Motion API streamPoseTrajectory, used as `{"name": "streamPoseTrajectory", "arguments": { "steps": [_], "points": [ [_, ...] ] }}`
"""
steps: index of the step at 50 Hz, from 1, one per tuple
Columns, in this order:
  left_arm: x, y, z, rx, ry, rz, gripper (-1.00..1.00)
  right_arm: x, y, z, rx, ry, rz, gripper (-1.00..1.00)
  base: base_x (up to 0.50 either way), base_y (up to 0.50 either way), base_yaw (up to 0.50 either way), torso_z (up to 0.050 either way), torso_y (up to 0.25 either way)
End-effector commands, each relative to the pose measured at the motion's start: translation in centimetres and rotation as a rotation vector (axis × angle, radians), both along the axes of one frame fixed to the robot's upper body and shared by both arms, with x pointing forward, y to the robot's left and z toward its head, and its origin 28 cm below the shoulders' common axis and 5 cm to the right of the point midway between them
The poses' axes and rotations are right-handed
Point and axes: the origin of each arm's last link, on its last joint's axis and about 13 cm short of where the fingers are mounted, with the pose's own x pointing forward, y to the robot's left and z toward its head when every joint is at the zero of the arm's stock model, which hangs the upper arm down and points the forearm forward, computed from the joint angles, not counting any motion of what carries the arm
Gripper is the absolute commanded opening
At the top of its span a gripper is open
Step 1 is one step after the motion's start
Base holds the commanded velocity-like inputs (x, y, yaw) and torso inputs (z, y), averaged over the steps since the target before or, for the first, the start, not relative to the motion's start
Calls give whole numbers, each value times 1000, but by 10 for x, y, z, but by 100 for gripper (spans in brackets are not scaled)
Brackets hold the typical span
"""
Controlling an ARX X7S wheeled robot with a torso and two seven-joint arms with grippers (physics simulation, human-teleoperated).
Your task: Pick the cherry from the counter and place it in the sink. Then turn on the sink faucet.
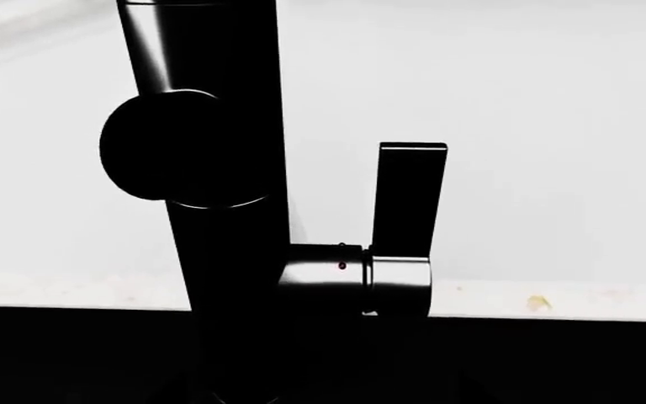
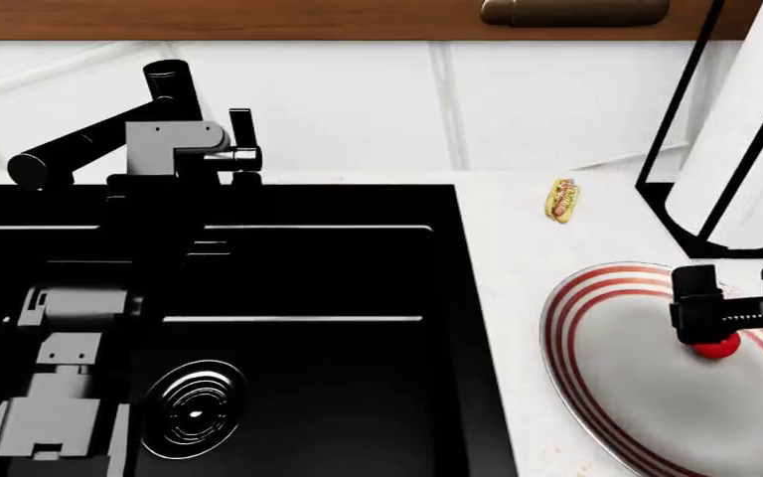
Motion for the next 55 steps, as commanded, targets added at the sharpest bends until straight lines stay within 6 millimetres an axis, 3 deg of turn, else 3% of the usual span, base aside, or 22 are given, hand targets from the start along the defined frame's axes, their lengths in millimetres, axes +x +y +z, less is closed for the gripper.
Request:
{"name": "streamPoseTrajectory", "arguments": {
  "steps": [1, 26, 43, 44, 55],
  "points": [
    [-1, 1, 0, 2, -1, 1, 100, 2, -3, -10, 20, 17, -10, 100, 0, 0, 0, 0, 0],
    [-1, -1, -3, 8, 2, -4, 100, 1, -8, -32, 41, 59, -29, 100, 0, 0, 0, 0, 0],
    [-2, -1, -5, 9, 6, -4, 100, -1, -9, -35, 48, 63, -33, 100, 0, 0, 0, 0, 0],
    [-2, -1, -5, 10, 5, -4, 100, -1, -9, -35, 47, 64, -31, -100, 0, 0, 0, 0, 0],
    [-2, 0, -6, 10, 6, -6, 100, -2, -11, -33, 53, 49, -52, -100, 0, 0, 0, 0, 0]
  ]
}}
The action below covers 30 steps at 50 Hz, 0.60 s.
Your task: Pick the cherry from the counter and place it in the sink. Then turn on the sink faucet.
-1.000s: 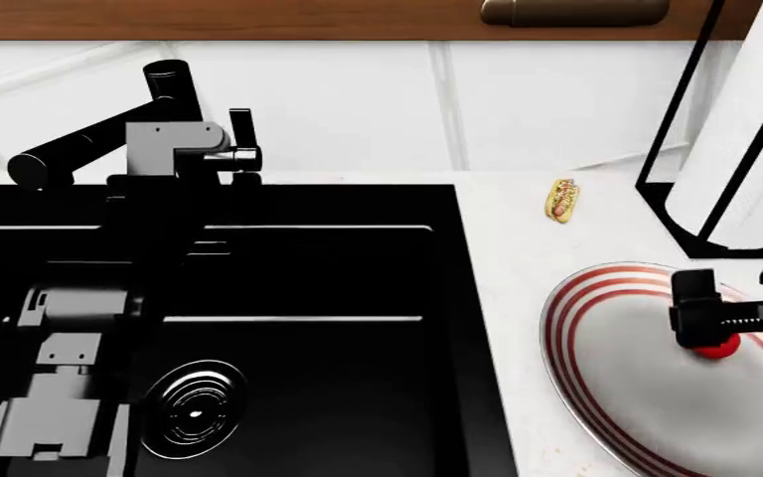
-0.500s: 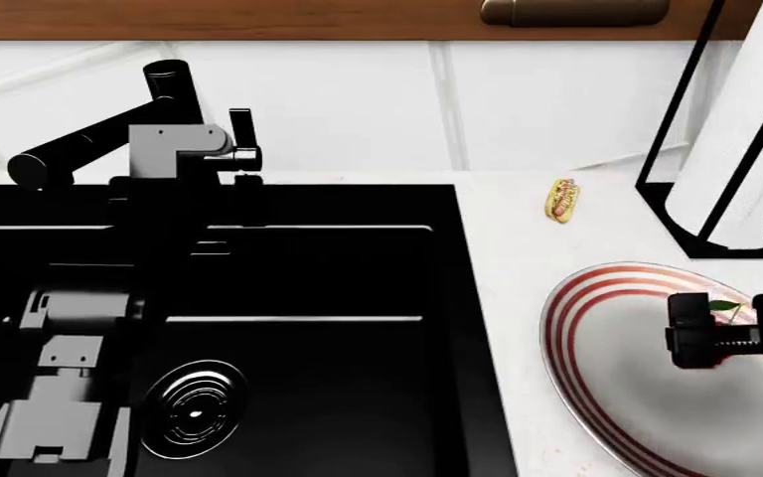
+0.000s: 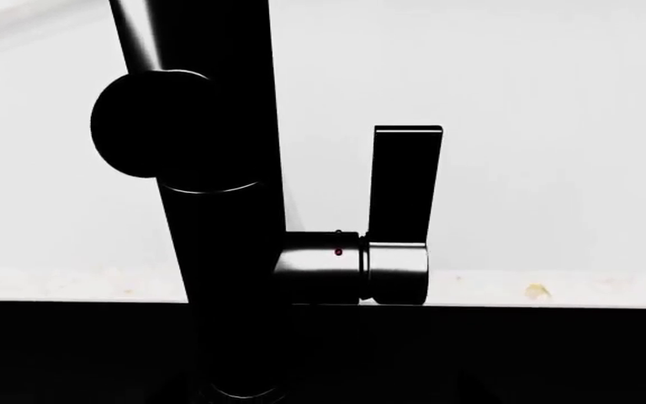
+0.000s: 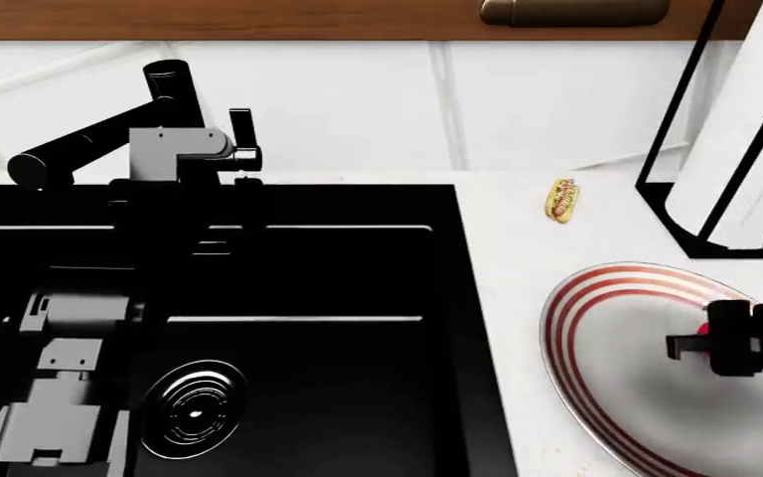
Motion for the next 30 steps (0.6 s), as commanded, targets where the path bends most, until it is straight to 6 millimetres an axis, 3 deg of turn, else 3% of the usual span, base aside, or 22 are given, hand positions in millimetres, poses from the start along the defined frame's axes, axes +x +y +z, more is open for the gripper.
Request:
{"name": "streamPoseTrajectory", "arguments": {
  "steps": [1, 7, 30],
  "points": [
    [0, 0, -2, 2, 3, 1, 100, -1, -1, 0, -1, -4, -13, -100, 0, 0, 0, 0, 0],
    [0, 1, -1, 3, 0, -1, 100, -1, 0, 4, -23, -23, -6, -100, 0, 0, 0, 0, 0],
    [0, 1, 4, 1, -11, -3, 100, -12, 18, 57, -103, -211, 83, -100, 0, 0, 0, 0, 0]
  ]
}}
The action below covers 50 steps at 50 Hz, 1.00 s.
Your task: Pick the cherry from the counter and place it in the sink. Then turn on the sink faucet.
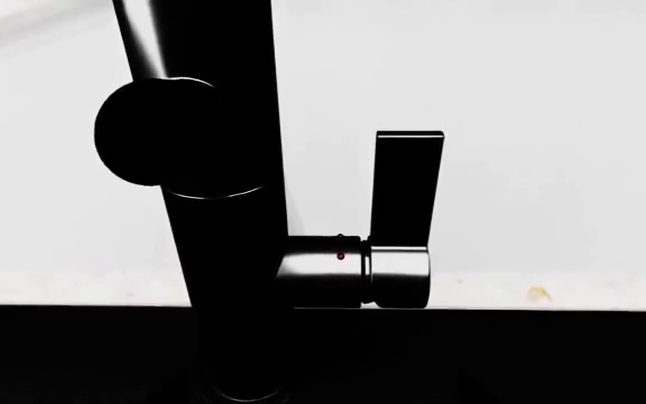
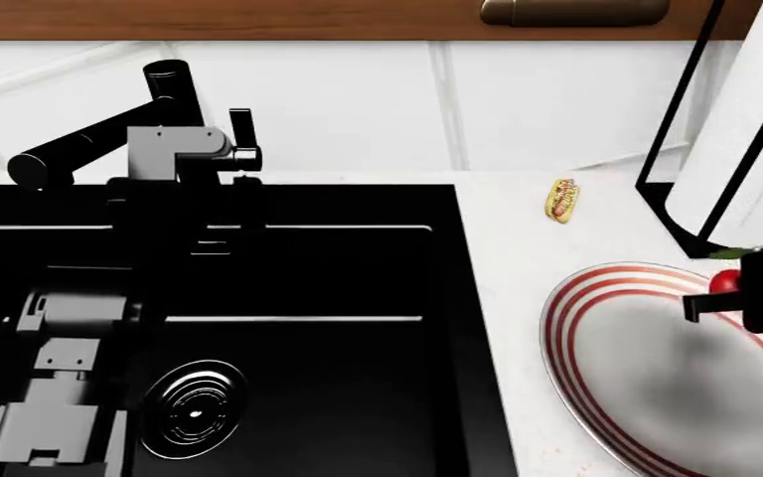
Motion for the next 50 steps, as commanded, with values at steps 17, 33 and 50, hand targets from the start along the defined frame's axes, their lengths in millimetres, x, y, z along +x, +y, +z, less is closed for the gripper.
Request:
{"name": "streamPoseTrajectory", "arguments": {
  "steps": [17, 33, 50],
  "points": [
    [0, 0, 11, -12, -25, 3, 100, 19, 56, 16, 21, -122, 241, -100, 0, 0, 0, 0, 0],
    [-2, -2, 12, -6, -29, -11, 100, 51, 126, 11, 77, -141, 525, -100, 0, 0, 0, 0, 0],
    [-2, -4, 10, -7, -24, -19, 100, 66, 173, -9, 87, -89, 691, -100, 0, 0, 0, 0, 0]
  ]
}}
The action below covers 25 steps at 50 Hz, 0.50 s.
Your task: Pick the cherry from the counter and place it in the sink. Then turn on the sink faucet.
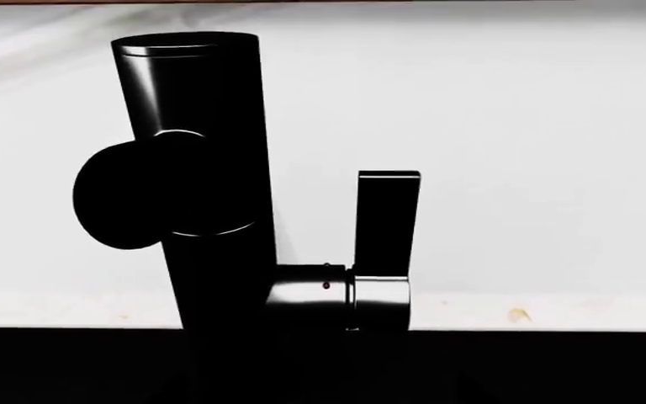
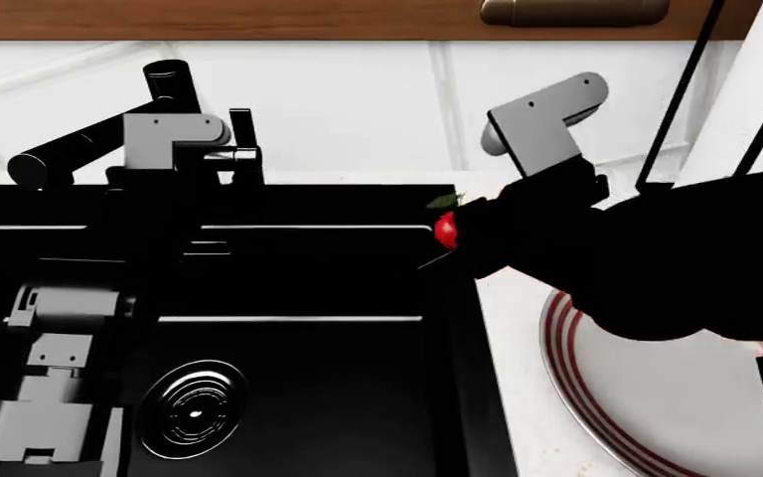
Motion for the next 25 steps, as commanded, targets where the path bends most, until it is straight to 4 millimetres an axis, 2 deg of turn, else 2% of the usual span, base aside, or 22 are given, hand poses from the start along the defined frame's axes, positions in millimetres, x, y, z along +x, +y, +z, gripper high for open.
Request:
{"name": "streamPoseTrajectory", "arguments": {
  "steps": [1, 10, 16, 20, 25],
  "points": [
    [0, -1, -1, -1, 2, -5, 100, 9, 37, -13, -12, 24, 136, -100, 0, 0, 0, 0, 0],
    [-1, 0, 0, -1, 1, -3, 100, 17, 56, -27, -32, 57, 202, -100, 0, 0, 0, 0, 0],
    [-1, -1, -1, -1, 2, -6, 100, 32, 63, -34, -17, 74, 228, -100, 0, 0, 0, 0, 0],
    [0, -1, -1, -1, 3, -5, 100, 37, 74, -46, -16, 102, 269, -100, 0, 0, 0, 0, 0],
    [0, -1, -2, 0, 3, -9, 100, 42, 87, -46, -14, 106, 310, -100, 0, 0, 0, 0, 0]
  ]
}}
